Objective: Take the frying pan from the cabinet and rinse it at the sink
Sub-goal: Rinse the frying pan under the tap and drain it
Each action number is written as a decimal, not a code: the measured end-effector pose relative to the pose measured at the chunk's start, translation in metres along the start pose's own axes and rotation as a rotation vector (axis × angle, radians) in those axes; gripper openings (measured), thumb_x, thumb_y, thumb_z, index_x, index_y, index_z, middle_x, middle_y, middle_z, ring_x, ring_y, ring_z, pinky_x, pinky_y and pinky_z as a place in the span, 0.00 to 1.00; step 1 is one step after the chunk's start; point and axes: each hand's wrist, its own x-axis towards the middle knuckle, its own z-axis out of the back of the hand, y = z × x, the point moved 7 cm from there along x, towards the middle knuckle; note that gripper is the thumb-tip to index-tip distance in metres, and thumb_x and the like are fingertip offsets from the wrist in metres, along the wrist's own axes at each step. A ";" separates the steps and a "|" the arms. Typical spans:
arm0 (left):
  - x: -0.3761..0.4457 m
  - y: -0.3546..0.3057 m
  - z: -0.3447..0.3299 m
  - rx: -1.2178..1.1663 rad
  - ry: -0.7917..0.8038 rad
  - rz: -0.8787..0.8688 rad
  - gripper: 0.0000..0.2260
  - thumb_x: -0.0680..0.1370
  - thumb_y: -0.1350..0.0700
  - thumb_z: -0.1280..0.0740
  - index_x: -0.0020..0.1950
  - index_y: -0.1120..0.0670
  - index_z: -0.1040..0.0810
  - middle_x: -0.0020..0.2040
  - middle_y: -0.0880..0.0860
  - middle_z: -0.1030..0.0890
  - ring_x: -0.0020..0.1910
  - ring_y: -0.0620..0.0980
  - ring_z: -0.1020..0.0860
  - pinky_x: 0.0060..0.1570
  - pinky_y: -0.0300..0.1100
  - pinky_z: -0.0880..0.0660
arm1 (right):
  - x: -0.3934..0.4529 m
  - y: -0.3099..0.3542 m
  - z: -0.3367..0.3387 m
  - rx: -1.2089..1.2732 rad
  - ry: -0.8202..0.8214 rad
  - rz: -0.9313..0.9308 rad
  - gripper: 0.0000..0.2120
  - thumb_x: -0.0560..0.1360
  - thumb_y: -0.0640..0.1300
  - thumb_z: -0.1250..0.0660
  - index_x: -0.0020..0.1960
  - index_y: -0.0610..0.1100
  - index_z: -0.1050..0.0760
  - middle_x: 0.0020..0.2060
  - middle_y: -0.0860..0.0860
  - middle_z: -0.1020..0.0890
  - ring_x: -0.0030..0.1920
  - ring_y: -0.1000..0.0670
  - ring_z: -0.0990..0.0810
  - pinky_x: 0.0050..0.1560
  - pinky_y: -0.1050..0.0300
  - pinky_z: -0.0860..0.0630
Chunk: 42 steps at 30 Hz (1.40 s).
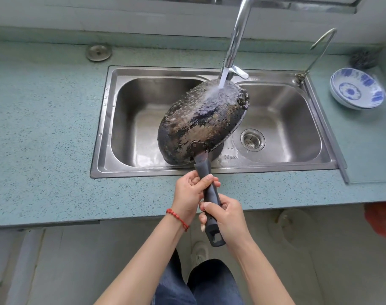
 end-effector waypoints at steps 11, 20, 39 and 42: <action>0.004 0.007 -0.002 -0.136 0.074 0.108 0.05 0.76 0.66 0.40 0.46 0.61 0.25 0.32 0.52 0.16 0.33 0.45 0.18 0.35 0.37 0.20 | 0.003 0.000 0.004 0.008 0.024 0.017 0.08 0.73 0.28 0.39 0.37 0.37 0.27 0.22 0.47 0.27 0.22 0.50 0.30 0.23 0.60 0.29; 0.009 0.000 -0.011 -0.191 0.097 0.118 0.07 0.75 0.70 0.42 0.41 0.64 0.26 0.30 0.53 0.18 0.30 0.47 0.20 0.33 0.37 0.22 | 0.009 -0.003 0.005 0.060 0.125 0.014 0.03 0.66 0.38 0.35 0.37 0.38 0.27 0.30 0.40 0.27 0.25 0.48 0.29 0.25 0.57 0.28; 0.002 -0.007 0.008 0.110 -0.008 -0.037 0.06 0.73 0.69 0.37 0.37 0.62 0.25 0.28 0.51 0.17 0.29 0.45 0.19 0.34 0.37 0.21 | 0.009 -0.005 -0.006 -0.132 -0.004 -0.038 0.08 0.77 0.35 0.41 0.38 0.38 0.31 0.28 0.46 0.26 0.21 0.51 0.30 0.20 0.61 0.32; 0.004 -0.008 0.008 0.125 0.022 -0.034 0.06 0.73 0.70 0.37 0.37 0.62 0.25 0.28 0.51 0.17 0.30 0.45 0.19 0.34 0.37 0.21 | 0.008 -0.004 -0.006 -0.090 -0.009 -0.020 0.07 0.77 0.35 0.41 0.40 0.37 0.31 0.28 0.46 0.26 0.21 0.52 0.30 0.20 0.61 0.32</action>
